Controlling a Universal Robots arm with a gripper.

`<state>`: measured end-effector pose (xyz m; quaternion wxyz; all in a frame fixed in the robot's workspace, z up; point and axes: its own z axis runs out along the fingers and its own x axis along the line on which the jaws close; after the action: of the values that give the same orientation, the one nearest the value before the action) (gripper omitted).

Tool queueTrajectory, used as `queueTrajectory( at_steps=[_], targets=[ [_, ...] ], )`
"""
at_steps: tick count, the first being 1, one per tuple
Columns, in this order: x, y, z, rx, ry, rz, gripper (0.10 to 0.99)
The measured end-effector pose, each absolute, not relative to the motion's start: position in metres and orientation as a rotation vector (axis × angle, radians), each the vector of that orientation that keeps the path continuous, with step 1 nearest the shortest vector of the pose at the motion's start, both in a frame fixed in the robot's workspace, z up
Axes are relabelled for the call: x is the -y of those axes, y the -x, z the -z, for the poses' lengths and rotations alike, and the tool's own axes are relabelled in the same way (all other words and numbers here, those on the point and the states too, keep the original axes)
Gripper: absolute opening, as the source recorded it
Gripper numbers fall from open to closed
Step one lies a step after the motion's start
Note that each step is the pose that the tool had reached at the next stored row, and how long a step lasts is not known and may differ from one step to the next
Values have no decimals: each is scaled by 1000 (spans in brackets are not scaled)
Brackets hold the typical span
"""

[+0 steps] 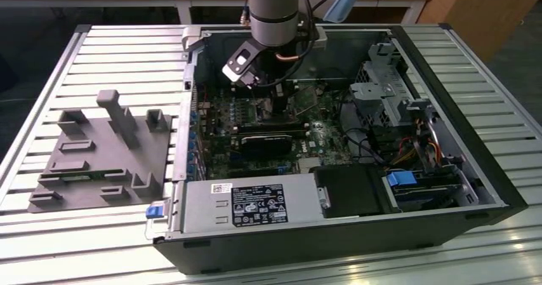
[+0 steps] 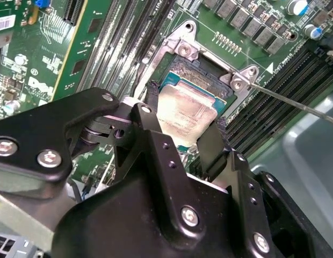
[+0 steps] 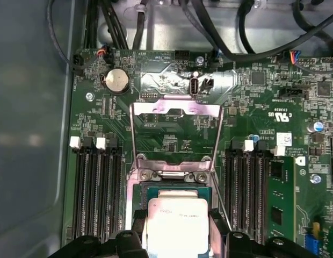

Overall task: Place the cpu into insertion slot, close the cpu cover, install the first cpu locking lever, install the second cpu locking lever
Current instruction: 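Place the cpu into insertion slot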

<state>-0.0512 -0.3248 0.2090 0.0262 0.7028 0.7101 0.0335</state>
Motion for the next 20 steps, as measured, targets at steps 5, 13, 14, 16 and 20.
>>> queueTrajectory(
  at_steps=[5, 13, 14, 16, 20],
  targets=[
    [325, 53, -204, -2194, -2172, -103, 537],
    [324, 53, -198, -2194, -2172, -103, 537],
    [324, 53, -198, -2193, -2173, -103, 537],
    [324, 53, -197, -2192, -2174, -103, 537],
    [322, 53, -196, -2192, -2174, -103, 537]
  ],
)
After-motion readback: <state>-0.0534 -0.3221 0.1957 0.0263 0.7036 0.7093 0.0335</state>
